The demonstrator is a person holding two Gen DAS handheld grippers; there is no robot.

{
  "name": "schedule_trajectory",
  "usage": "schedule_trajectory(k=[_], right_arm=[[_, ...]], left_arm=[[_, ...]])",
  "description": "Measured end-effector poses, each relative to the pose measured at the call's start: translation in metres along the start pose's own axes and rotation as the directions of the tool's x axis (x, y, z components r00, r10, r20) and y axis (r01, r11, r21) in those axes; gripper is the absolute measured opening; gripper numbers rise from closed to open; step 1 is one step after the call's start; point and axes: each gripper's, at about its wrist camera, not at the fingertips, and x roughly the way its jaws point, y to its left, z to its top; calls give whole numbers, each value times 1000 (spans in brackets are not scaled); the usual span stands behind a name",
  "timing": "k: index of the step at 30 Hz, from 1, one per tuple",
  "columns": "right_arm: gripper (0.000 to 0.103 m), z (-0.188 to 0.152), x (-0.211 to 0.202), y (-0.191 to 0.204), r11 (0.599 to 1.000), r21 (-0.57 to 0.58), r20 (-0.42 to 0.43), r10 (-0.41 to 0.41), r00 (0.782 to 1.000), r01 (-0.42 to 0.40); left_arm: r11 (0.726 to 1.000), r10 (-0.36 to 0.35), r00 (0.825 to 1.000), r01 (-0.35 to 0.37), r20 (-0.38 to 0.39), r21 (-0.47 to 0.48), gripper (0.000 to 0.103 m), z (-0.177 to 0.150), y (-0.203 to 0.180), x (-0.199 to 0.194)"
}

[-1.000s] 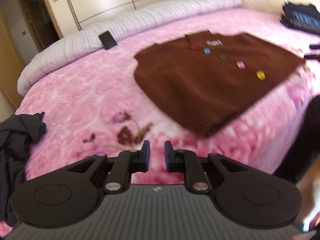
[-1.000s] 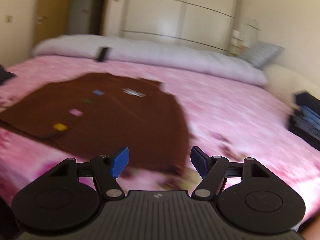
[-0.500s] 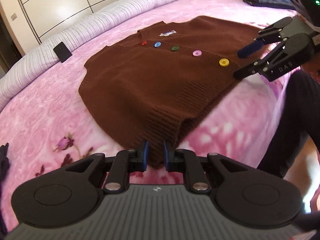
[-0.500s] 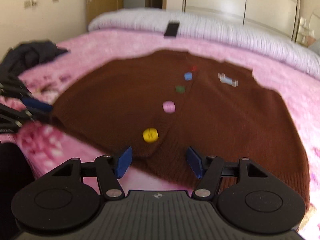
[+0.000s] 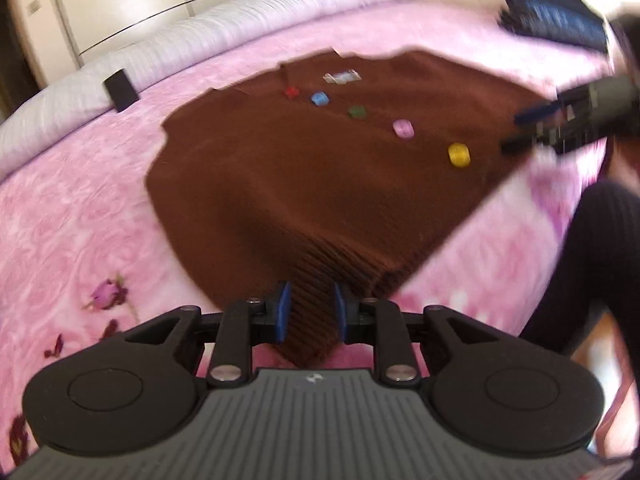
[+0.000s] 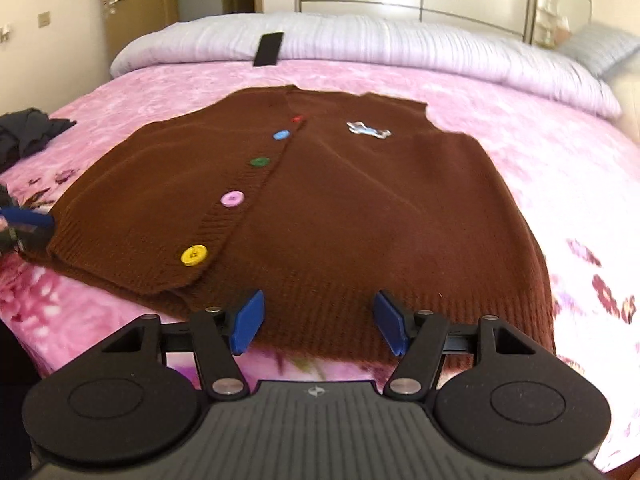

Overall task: Fold clothes
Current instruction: 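Release the hem with the left gripper and withdraw both grippers, then grasp one side edge of the brown vest with both grippers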

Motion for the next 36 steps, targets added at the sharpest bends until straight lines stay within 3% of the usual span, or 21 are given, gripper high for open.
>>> schedule_trajectory(k=[18,26,30,36], right_arm=[[68,-5,-13,6,997,-53,-26,-66,998,64],[68,-7,-23,22,994,-86,-24,-76,997,74],[68,0,-31,40,992,-117,23,-41,999,44],[68,19,-34,93,972,-228,86,78,993,-56]], left_arm=[[998,31,1000,-31,-5,-52,19,-3,-2,-8],[997,51,999,-50,14,-51,22,-6,16,-21],[995,90,996,-90,16,-37,26,-8,38,-26],[987,163,986,-163,21,10,33,-7,81,-29]])
